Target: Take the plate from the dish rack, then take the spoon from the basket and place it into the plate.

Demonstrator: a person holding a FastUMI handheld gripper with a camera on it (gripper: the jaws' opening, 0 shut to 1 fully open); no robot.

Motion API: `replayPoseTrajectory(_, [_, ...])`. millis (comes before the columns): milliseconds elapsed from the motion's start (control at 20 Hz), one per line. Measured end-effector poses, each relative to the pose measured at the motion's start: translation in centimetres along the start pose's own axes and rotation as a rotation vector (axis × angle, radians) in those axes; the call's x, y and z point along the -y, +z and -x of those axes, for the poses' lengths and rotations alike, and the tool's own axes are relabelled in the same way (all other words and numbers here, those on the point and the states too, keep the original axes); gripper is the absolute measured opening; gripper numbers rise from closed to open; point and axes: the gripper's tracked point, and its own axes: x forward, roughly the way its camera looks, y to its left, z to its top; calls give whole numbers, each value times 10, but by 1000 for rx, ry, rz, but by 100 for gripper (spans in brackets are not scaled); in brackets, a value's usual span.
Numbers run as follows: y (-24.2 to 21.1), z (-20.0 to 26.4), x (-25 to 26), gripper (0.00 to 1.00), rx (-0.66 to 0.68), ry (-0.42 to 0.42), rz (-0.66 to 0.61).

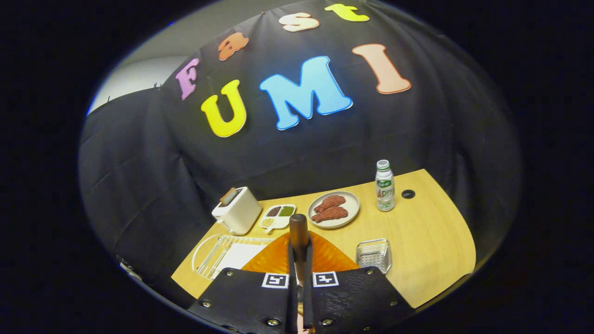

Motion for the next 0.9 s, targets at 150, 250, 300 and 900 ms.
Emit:
replayPoseTrajectory(150, [-31,3,-42,5,-22,51,23])
replayPoseTrajectory(250, [-58,6,-66,5,-39,72,47])
replayPoseTrajectory(300, [-74,7,-77,5,-48,77,65])
replayPoseTrajectory(900, [-206,2,-103,5,-63,-43,70])
